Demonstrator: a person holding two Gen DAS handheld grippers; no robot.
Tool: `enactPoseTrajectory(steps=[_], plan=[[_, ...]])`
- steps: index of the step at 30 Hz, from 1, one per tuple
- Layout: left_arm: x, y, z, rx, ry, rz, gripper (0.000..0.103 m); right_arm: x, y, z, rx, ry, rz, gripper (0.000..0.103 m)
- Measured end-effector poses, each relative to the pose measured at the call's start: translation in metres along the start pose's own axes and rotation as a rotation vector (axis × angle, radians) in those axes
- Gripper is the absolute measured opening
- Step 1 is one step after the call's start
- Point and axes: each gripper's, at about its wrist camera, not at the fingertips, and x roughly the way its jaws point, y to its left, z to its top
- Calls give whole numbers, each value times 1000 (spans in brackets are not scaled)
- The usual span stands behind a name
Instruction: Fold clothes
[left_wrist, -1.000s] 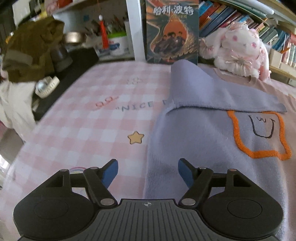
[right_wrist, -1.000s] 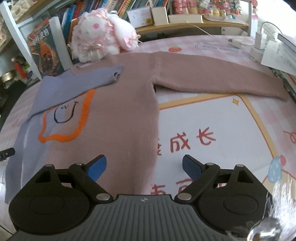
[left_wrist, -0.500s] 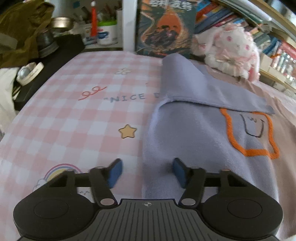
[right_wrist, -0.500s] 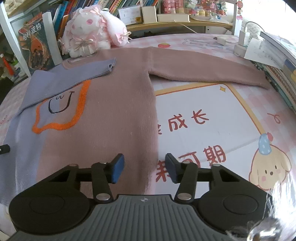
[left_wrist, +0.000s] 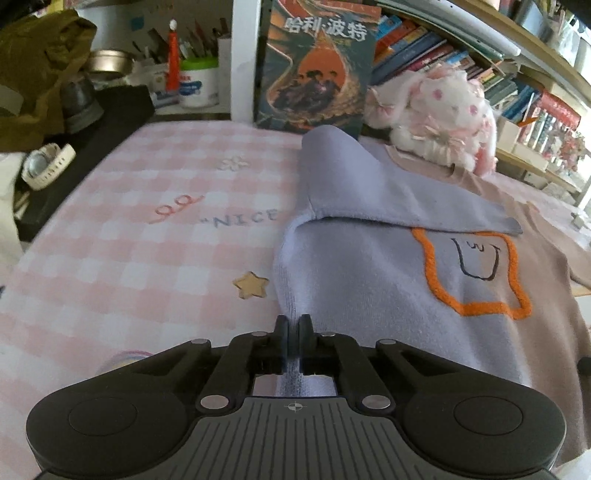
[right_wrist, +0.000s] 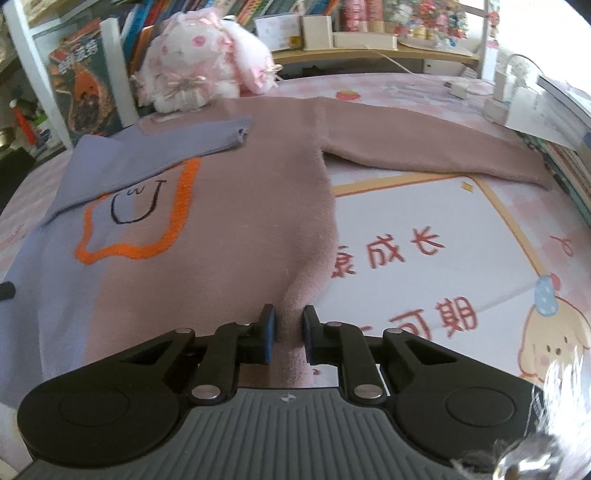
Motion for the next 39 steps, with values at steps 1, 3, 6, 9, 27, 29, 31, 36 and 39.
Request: enactPoseTrajectory(steps=[1, 3, 6, 9, 27, 29, 31, 36, 39], plan=[[1, 2, 1, -1, 0, 8, 4, 1, 3, 1, -8, 2, 8, 14], [2, 9, 3, -14, 3, 11, 4, 3, 9, 2, -23, 3, 19, 14], [5, 14, 4, -23, 5, 17, 4, 6, 16, 4, -42, 5, 30, 14], [8, 19, 6, -34, 6, 20, 4, 8, 21, 6, -56, 6, 39, 14], [9, 24, 6, -36, 15, 7, 4, 12, 24, 6, -62, 10, 50, 14], [7, 24, 5, -40, 19, 2, 4, 12, 24, 5, -59, 9, 49, 14], [6, 24, 4, -62, 25, -4, 4, 11, 23, 5, -58, 6, 46, 13], [5, 26, 3, -62, 24, -11, 4, 10, 20, 3, -65, -5, 31, 13], [6, 29, 4, -61, 24, -10, 4, 9, 23, 2, -71, 2, 31, 13]])
